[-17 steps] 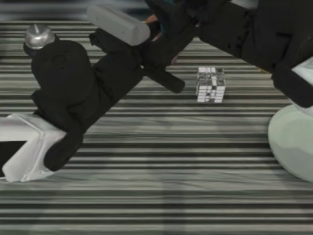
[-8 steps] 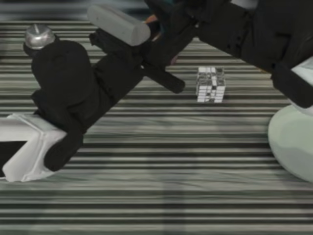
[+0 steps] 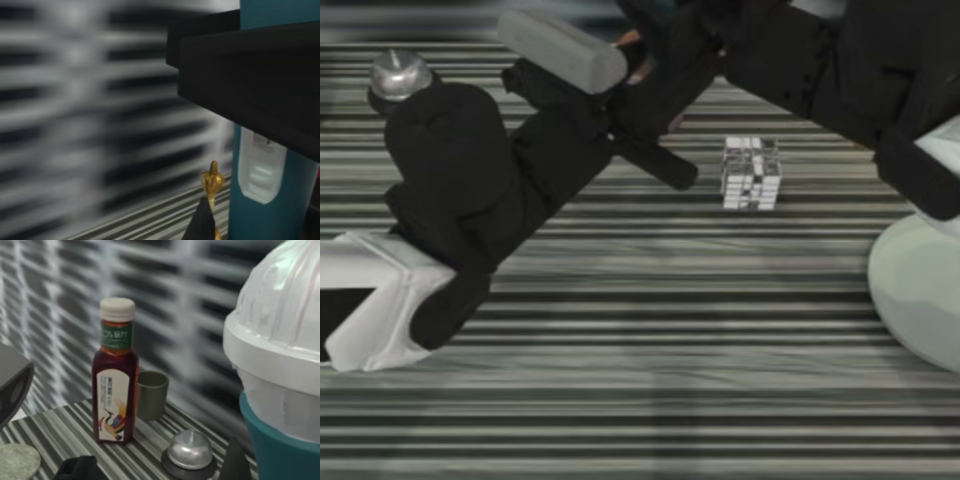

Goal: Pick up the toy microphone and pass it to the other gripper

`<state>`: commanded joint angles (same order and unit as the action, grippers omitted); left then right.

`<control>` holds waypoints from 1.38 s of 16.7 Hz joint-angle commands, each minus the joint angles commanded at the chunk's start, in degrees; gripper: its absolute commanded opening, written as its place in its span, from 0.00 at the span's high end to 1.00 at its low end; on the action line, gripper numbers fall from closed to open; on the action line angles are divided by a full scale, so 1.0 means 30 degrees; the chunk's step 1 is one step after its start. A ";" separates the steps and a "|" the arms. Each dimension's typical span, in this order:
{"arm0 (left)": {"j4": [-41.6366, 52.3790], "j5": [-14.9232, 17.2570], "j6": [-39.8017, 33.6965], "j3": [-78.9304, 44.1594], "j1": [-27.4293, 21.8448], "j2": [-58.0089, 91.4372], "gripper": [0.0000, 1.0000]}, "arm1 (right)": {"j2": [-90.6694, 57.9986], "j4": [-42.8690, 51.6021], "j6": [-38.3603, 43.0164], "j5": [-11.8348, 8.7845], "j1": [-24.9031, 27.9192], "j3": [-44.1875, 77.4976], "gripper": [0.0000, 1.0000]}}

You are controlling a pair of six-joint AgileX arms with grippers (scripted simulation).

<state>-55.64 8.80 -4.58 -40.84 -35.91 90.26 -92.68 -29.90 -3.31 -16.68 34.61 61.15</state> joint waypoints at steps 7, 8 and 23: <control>0.0000 0.0000 0.0000 0.0000 0.0000 0.0000 0.00 | 0.0000 0.0000 0.0000 0.0000 0.0000 0.0000 1.00; 0.0000 0.0000 0.0000 0.0000 0.0000 0.0000 0.00 | 0.0000 0.0000 0.0000 0.0000 0.0000 0.0000 1.00; 0.0209 0.0332 0.0169 0.5007 0.1340 -0.4858 0.00 | 0.2027 -0.0037 -0.0124 -0.2220 -0.2243 -0.1700 1.00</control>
<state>-55.02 9.79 -4.08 -25.82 -31.89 75.69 -86.60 -30.01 -3.68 -23.34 27.88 56.06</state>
